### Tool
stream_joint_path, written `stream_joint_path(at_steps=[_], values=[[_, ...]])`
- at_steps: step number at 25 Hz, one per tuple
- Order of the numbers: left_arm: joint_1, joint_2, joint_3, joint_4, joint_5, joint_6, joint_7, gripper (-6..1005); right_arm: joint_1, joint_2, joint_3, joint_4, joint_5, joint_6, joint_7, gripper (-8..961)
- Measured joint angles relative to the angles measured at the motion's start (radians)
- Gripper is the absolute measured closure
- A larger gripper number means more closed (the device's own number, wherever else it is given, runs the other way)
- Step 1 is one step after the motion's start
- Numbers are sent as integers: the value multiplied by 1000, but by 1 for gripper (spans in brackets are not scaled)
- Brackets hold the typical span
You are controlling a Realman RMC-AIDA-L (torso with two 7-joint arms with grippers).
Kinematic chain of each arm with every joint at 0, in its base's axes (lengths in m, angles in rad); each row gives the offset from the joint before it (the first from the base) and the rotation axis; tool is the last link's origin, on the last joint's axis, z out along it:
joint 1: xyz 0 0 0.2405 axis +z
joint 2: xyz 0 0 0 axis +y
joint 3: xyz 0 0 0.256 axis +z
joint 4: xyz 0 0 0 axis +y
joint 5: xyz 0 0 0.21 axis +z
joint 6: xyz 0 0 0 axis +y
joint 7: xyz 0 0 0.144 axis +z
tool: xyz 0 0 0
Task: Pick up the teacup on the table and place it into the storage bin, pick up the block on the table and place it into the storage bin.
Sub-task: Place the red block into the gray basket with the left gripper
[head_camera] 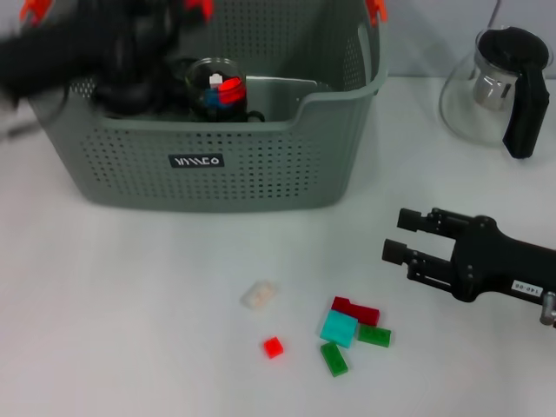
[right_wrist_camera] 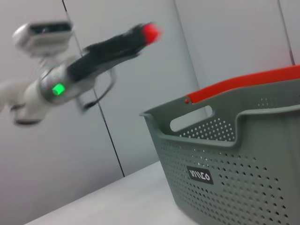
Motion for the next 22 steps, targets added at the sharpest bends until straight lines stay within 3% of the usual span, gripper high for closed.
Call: stream_joint_path(at_steps=[3, 6, 7, 8, 15, 19, 22], values=[[-65, 9, 107, 74, 27, -204, -119, 818, 3, 2, 0, -2, 0, 0, 0, 326], [-127, 31, 360, 143, 154, -532, -345, 814, 8, 2, 0, -2, 0, 0, 0, 326], [-127, 31, 360, 143, 154, -532, -345, 813, 9, 2, 0, -1, 1, 0, 0, 326], [-137, 31, 415, 156, 198, -595, -393, 811, 9, 2, 0, -1, 1, 0, 0, 326], [-176, -19, 641, 195, 551, -873, -626, 801, 11, 2, 0, -2, 1, 1, 0, 326], [-186, -52, 669, 195, 647, -913, -666, 795, 13, 2, 0, -3, 1, 6, 0, 326], [-195, -62, 670, 190, 680, -918, -678, 791, 15, 3, 0, -4, 1, 6, 0, 326]])
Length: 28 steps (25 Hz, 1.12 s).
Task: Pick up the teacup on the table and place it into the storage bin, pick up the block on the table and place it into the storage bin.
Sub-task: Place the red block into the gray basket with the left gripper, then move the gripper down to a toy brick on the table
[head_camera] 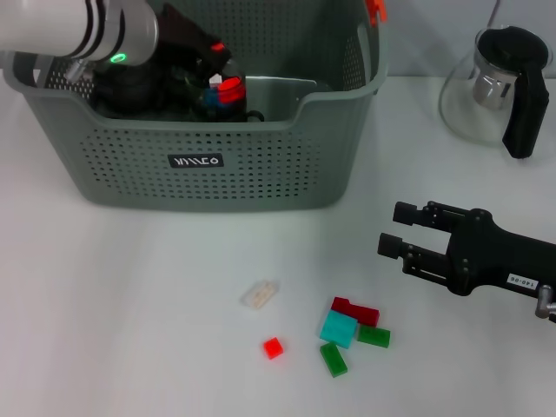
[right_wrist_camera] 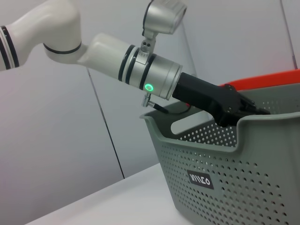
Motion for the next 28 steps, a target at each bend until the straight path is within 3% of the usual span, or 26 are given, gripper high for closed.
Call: stream_joint_path(at_steps=[6, 9, 12, 13, 14, 15, 17, 19, 23, 28], values=[[-3, -8, -6, 9, 11, -5, -17, 782, 0, -1, 0, 2, 0, 0, 0, 326], [24, -16, -46, 60, -73, 21, 7, 682, 0, -2, 0, 5, -2, 0, 0, 326], [102, -24, -127, 138, -302, 121, 129, 582, -3, -2, 0, 7, -3, 0, -1, 326], [102, -24, -127, 138, -302, 121, 129, 539, -3, -2, 0, 7, -3, 0, -1, 326], [144, -20, -164, 148, -454, 193, 201, 495, -3, -2, 0, 7, -4, -1, -1, 326], [193, 1, -212, 114, -723, 342, 289, 452, -3, -3, 0, 7, -4, -1, -1, 326], [219, 15, -258, 63, -875, 473, 336, 365, -3, -3, 0, 7, -4, -3, -1, 326], [237, 24, -337, -7, -995, 644, 389, 366, -1, -3, 0, 5, -4, -5, 0, 326], [277, 28, -456, -143, -1007, 897, 494, 369, 1, -1, 0, 2, -4, -4, 0, 326], [363, -3, -463, -143, -808, 936, 657, 378, 0, 0, 0, 1, -5, -7, 0, 326]])
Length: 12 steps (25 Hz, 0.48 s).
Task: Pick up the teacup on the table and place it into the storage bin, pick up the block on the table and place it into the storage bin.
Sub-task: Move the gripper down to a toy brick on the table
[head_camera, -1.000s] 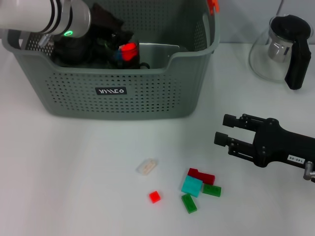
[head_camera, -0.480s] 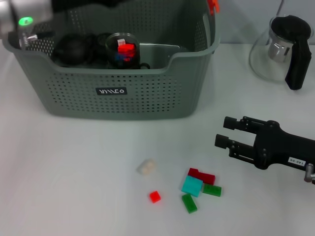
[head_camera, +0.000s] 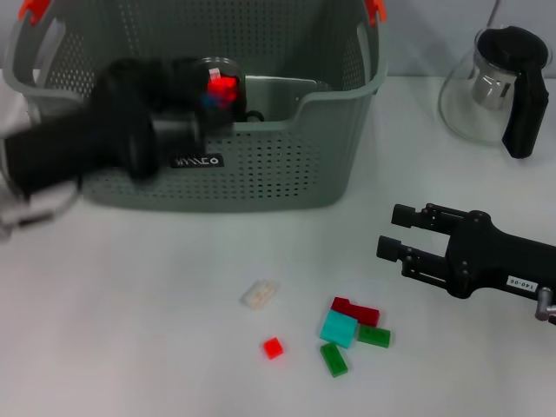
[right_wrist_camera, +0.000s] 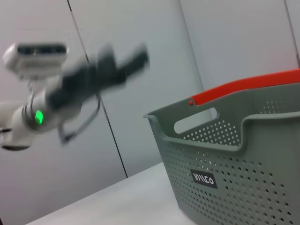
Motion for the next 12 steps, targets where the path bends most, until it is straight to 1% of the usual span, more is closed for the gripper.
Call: stream_joint_path(at_steps=[3, 6, 7, 9, 12], values=[[32, -13, 0, 30, 198, 1, 86, 386, -2, 0, 0, 2, 0, 0, 0, 326], [37, -18, 1, 34, 343, -22, 100, 393, 0, 1, 0, 6, 0, 4, 0, 326], [37, -23, 7, 29, 392, -52, 105, 396, 0, 2, -1, 6, 0, 6, 0, 326], [38, -32, 22, 14, 428, -102, 117, 401, -3, 2, -2, 6, -1, 7, 0, 326], [44, -48, 73, -27, 451, -187, 185, 408, -10, 1, -1, 6, -1, 7, 0, 326]])
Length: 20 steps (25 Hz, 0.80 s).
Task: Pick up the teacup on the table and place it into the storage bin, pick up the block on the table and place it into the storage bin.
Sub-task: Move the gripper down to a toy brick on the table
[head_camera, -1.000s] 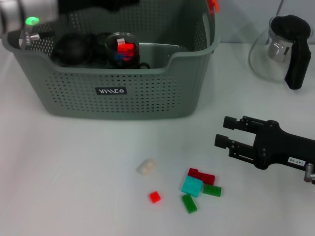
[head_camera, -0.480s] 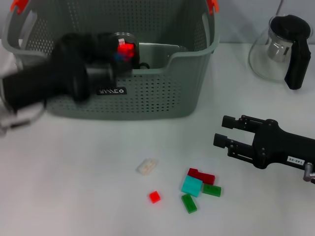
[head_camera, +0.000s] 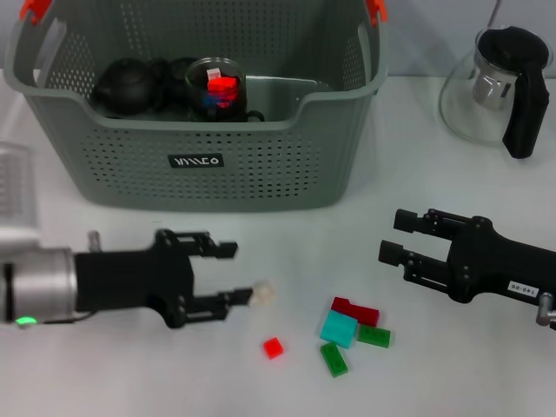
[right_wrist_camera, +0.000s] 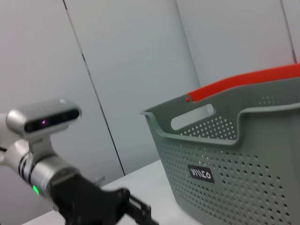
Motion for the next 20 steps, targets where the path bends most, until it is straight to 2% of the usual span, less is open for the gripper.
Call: stream_joint_path(at_steps=[3, 8, 13, 20], values=[[2, -12, 49, -55, 1, -65, 86, 416, -6, -3, 1, 0, 0, 0, 0, 326], [-31, -13, 65, -159, -3, -190, 127, 428, -16, -7, 1, 1, 2, 1, 0, 326], [-53, -17, 65, -205, -5, -277, 131, 441, -17, -6, 1, 1, 1, 1, 0, 326], [-60, -17, 66, -231, -4, -324, 156, 458, -17, -7, 1, 1, 0, 2, 0, 326]])
